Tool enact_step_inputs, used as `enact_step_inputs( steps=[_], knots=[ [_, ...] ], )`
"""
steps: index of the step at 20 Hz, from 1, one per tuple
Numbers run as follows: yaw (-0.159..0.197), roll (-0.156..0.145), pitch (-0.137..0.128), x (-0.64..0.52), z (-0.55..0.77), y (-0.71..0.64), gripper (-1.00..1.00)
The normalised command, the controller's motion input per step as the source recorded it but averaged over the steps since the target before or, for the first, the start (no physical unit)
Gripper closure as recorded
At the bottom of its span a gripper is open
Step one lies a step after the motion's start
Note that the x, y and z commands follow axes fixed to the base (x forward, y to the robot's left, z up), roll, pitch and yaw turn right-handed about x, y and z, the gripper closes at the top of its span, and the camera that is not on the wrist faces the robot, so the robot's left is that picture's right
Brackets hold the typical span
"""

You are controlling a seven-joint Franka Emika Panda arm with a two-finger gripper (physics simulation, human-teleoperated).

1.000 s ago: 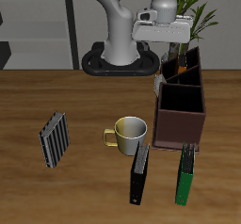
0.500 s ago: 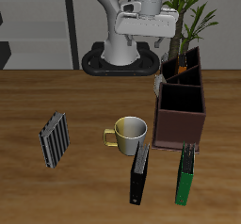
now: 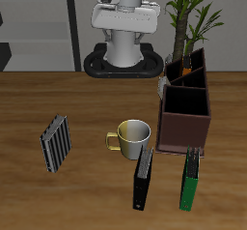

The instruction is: Place the yellow book into the left desk caddy's front compartment and place the orange book into the left desk caddy's left compartment and place the black book into the left desk caddy's back compartment

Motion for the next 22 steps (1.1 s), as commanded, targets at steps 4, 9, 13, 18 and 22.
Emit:
enact_step_inputs(
  steps=[4, 9, 13, 18, 22],
  knots=[
    [0.025, 0.015, 0.011, 0.6, 0.04, -0.25, -1.0],
    [-0.021, 0.093, 0.03, 0.63, 0.1, 0.01, -1.0],
    [-0.013, 0.069, 0.008, 0.36, 0.1, 0.05, -1.0],
    [0.014, 0.086, -0.011, 0.49, 0.09, -0.01, -1.0],
    [0.023, 0.092, 0.011, 0.39, 0.06, -0.18, -1.0]
  ],
)
